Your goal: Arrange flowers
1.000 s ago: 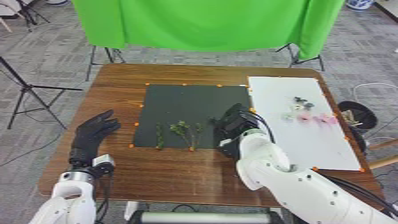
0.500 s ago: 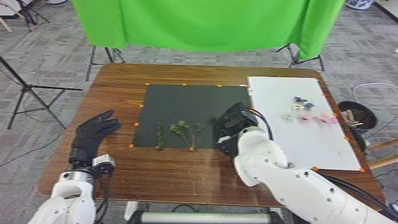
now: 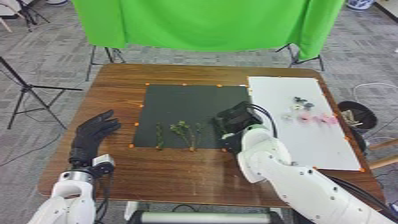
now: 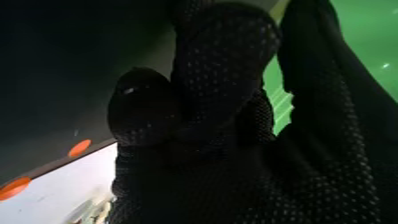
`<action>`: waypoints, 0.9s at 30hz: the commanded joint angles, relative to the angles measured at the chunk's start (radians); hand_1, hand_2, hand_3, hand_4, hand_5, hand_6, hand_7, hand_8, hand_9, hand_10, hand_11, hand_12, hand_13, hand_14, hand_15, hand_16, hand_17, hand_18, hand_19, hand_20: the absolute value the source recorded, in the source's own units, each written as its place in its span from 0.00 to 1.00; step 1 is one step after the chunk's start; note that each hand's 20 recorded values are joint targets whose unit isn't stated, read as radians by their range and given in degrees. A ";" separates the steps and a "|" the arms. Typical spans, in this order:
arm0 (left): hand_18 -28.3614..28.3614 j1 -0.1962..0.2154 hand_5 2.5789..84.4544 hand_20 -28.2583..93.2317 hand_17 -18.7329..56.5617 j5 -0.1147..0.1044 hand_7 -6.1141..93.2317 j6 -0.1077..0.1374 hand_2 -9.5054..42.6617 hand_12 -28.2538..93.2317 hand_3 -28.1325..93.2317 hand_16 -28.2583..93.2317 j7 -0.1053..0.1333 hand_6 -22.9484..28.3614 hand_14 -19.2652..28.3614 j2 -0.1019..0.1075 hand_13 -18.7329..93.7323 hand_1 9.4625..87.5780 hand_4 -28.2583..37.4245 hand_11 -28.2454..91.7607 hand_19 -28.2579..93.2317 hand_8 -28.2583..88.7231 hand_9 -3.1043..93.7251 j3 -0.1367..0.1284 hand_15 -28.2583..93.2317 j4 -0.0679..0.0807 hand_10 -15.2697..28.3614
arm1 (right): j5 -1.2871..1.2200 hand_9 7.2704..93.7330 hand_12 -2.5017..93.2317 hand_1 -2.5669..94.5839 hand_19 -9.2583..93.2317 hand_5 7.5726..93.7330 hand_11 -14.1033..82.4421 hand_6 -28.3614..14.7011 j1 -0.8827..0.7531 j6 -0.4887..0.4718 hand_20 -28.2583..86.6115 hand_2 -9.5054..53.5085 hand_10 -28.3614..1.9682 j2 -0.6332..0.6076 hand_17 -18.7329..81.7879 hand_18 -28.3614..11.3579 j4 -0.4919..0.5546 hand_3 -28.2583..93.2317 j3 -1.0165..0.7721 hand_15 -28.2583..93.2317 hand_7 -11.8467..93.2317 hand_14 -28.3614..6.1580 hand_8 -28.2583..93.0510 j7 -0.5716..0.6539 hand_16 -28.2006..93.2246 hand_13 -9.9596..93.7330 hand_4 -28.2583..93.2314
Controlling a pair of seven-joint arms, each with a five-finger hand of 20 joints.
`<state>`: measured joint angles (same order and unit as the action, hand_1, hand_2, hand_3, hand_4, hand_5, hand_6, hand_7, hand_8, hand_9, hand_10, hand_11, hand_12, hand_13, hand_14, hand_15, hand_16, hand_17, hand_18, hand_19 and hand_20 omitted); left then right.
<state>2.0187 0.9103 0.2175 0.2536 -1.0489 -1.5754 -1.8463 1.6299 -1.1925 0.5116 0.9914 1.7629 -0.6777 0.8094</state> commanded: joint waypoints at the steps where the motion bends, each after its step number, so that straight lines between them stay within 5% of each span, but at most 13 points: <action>1: 0.73 0.021 0.59 0.35 0.36 0.002 0.18 -0.011 0.10 0.30 0.83 0.19 -0.019 0.53 0.77 -0.004 0.56 0.20 0.01 0.40 0.31 0.18 0.57 0.002 0.43 0.002 0.69 | 0.041 0.95 0.22 0.34 0.89 0.67 0.44 0.43 -0.048 -0.009 0.44 0.14 0.40 -0.057 0.96 0.63 0.068 0.79 -0.034 0.63 0.30 0.71 0.18 -0.027 0.36 1.00 0.21; 27: 0.74 0.035 0.58 0.35 0.35 0.001 0.18 -0.009 0.10 0.30 0.83 0.19 -0.023 0.53 0.77 -0.008 0.56 0.20 0.01 0.40 0.31 0.18 0.57 -0.009 0.43 -0.006 0.69 | -0.005 0.93 0.20 0.28 0.90 0.57 0.36 0.42 -0.200 -0.083 0.40 0.24 0.33 -0.098 0.95 0.61 0.216 0.77 -0.060 0.62 0.21 0.66 0.19 -0.052 0.37 1.00 0.18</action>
<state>2.0296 0.9105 0.2164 0.2511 -1.0495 -1.5830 -1.8555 1.6398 -1.3661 0.4479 0.8802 1.9465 -0.7539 0.7696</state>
